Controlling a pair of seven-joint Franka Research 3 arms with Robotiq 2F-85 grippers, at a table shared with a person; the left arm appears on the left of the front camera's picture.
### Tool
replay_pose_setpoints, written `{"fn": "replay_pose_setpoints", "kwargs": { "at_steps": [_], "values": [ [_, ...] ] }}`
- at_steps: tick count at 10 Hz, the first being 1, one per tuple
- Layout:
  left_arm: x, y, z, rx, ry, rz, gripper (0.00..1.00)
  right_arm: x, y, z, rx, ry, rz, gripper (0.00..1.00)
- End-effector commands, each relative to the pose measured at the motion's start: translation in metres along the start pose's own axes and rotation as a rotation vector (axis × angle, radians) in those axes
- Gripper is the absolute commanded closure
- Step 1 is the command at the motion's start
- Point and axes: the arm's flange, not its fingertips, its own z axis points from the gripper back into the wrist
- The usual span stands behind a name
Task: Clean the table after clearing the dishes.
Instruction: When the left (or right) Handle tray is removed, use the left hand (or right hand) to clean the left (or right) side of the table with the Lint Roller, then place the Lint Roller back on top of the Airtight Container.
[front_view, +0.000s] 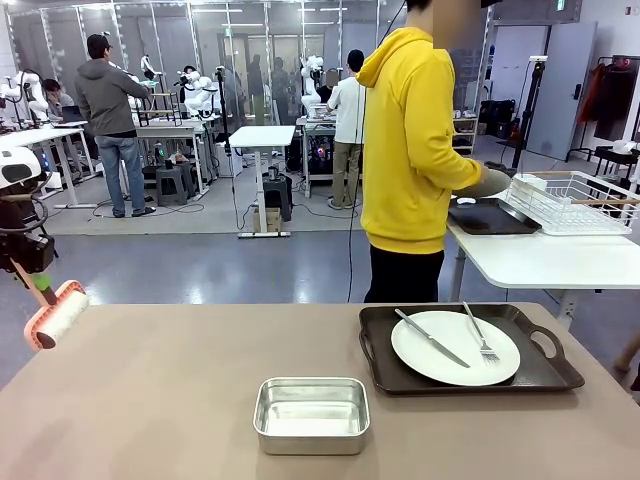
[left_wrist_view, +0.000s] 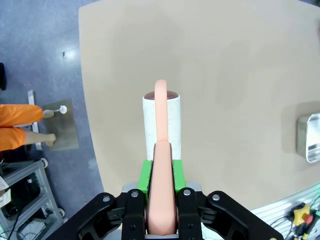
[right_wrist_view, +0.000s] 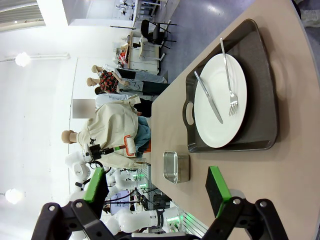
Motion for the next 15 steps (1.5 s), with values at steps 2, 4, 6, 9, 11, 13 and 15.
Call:
{"fn": "replay_pose_setpoints", "kwargs": {
  "at_steps": [2,4,6,9,11,13,15],
  "values": [
    [0.0,0.001,0.002,0.006,-0.005,0.003,0.79,-0.002,0.002,0.001,-0.006,0.005,0.005,0.0],
    [0.0,0.001,0.002,0.006,-0.005,0.003,0.79,-0.002,0.002,0.001,-0.006,0.005,0.005,0.0],
    [0.0,0.001,0.002,0.006,-0.005,0.003,0.79,-0.002,0.002,0.001,-0.006,0.005,0.005,0.0],
    [0.0,0.001,0.002,0.006,-0.005,0.003,0.79,-0.002,0.002,0.001,-0.006,0.005,0.005,0.0],
    [0.0,0.001,0.002,0.006,-0.005,0.003,0.79,-0.002,0.002,0.001,-0.006,0.005,0.005,0.0],
    [0.009,-0.022,0.015,0.047,-0.03,-0.184,0.79,-0.002,0.002,0.001,-0.006,0.005,0.005,0.0],
    [0.039,-0.106,0.047,0.052,-0.097,-0.578,0.79,-0.002,0.002,0.001,-0.006,0.005,0.005,0.0]
  ]
}}
